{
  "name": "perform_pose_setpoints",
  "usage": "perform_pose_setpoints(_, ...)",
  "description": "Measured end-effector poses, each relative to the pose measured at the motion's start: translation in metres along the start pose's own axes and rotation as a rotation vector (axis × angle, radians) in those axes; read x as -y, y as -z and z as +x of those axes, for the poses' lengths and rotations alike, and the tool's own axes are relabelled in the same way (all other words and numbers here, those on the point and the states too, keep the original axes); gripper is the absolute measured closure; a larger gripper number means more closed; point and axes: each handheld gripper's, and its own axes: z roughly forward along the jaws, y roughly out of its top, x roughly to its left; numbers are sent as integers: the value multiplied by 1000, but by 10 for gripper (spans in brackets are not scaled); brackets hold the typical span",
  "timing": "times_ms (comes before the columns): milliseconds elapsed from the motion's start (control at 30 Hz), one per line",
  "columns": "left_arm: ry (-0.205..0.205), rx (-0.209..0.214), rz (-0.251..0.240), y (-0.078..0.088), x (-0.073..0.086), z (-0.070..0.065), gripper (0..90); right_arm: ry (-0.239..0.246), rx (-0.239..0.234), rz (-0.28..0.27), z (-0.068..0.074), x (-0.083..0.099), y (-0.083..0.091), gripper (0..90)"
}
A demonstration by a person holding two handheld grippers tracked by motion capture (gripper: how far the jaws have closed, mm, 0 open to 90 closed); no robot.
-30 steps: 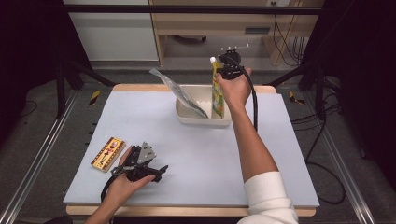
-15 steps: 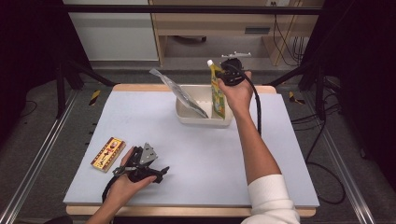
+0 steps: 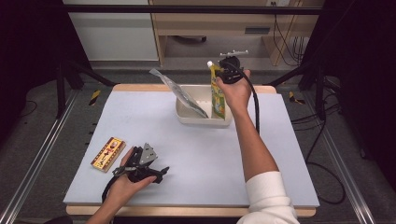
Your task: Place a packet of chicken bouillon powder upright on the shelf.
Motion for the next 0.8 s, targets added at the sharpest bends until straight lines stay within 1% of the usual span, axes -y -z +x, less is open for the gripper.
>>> perform_pose_setpoints(100,-3,1,4,-1,0,-1,77,8,8,19,0,-2,-1,900)
perform_pose_setpoints(167,-1,0,-1,-1,0,-2,77,5,10,21,0,-3,-2,900)
perform_pose_setpoints(367,-3,4,3,-2,0,-2,77,-6,7,24,0,-3,-2,900)
perform_pose_setpoints(600,-5,7,7,-2,0,-2,76,-6,11,32,0,-3,-3,900)
perform_pose_setpoints(800,-4,6,5,-2,0,-2,76,-8,5,34,0,-4,-3,900)
